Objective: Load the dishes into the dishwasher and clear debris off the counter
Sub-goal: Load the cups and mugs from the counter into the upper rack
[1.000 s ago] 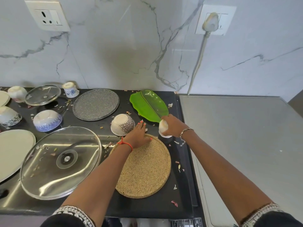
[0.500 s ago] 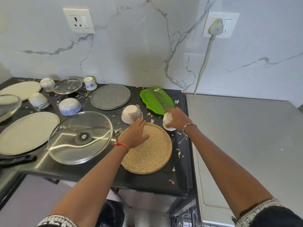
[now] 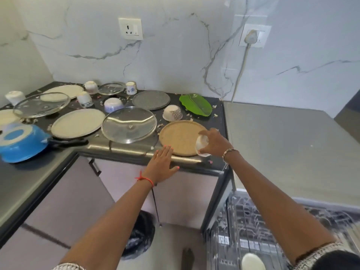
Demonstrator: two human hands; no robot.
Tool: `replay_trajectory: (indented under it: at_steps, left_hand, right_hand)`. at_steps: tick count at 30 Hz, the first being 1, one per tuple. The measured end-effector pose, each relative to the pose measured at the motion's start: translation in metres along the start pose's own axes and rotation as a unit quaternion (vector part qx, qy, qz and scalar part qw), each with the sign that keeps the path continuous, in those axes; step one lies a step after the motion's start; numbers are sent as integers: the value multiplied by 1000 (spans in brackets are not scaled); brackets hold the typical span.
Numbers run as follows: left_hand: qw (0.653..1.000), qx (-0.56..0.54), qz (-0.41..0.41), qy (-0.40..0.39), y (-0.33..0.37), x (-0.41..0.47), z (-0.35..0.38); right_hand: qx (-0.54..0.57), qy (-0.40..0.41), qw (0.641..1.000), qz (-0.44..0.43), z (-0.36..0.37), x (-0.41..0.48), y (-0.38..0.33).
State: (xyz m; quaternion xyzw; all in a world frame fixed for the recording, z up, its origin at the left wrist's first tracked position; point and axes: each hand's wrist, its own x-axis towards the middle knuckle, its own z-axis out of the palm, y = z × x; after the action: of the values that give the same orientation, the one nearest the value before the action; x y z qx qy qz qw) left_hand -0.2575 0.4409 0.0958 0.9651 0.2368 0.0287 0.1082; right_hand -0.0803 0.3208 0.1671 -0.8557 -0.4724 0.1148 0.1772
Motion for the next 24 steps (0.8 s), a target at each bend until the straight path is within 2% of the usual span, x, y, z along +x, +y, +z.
replay_trajectory:
  at_steps: [11, 18, 24]
  left_hand:
    - [999, -13, 3, -50, 38, -194, 24]
    - [997, -27, 14, -77, 73, -254, 59]
    - [993, -24, 38, -105, 121, -276, 97]
  right_hand:
    - [-7, -54, 998, 40, 46, -198, -45]
    - [3, -82, 994, 71, 77, -282, -33]
    - [29, -99, 989, 104, 99, -336, 5]
